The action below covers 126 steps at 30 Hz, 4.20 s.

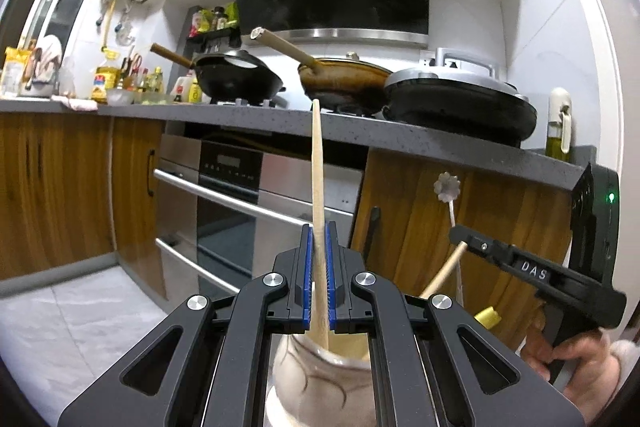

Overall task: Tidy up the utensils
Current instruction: 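Drop the chopstick into the large cup while the right lowers the spoon into the small cup, then move both open tools back down to the utensils on the cloth, then grasp a gold fork with the right tool while the left grasps a chopstick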

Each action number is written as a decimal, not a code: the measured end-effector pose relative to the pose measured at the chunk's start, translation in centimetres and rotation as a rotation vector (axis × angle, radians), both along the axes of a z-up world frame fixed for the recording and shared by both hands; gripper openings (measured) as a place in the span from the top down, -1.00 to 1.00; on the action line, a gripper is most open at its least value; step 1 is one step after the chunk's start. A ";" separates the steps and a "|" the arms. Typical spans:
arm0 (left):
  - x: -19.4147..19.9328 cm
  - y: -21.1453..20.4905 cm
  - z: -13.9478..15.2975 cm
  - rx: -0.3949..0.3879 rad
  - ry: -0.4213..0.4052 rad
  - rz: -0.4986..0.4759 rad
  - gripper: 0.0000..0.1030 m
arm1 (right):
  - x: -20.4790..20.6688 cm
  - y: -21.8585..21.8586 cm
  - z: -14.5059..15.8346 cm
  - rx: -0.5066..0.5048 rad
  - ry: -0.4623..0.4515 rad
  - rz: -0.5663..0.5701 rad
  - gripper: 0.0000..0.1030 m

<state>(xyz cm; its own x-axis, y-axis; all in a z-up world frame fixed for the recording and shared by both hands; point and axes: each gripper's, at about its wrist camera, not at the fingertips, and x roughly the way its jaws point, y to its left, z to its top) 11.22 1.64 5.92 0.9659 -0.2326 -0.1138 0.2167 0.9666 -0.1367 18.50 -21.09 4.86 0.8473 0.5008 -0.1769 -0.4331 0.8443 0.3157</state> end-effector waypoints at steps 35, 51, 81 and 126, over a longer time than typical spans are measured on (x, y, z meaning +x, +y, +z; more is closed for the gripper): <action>-1.3 -0.6 -2.1 0.069 0.058 -0.005 0.71 | -1.4 0.4 -2.6 -0.119 0.071 0.005 0.97; -2.4 -0.3 -1.5 0.040 0.022 0.048 -0.13 | -3.7 -1.1 -1.6 -0.056 0.067 -0.024 -0.11; -11.9 0.5 -6.0 0.107 0.244 0.182 -0.89 | -14.6 -2.0 -4.8 -0.119 0.185 -0.063 -0.91; -11.9 4.4 -8.2 0.042 0.385 0.166 -0.89 | -12.5 11.2 -10.8 -0.439 0.496 0.219 0.89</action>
<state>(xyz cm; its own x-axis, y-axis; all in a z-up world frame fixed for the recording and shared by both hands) -0.66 6.06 -2.27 0.8750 -0.0648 -0.4798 -0.0019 0.9906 -0.1371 5.96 -9.85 -5.91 0.5017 0.4446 -0.7421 -0.5012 0.8486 0.1696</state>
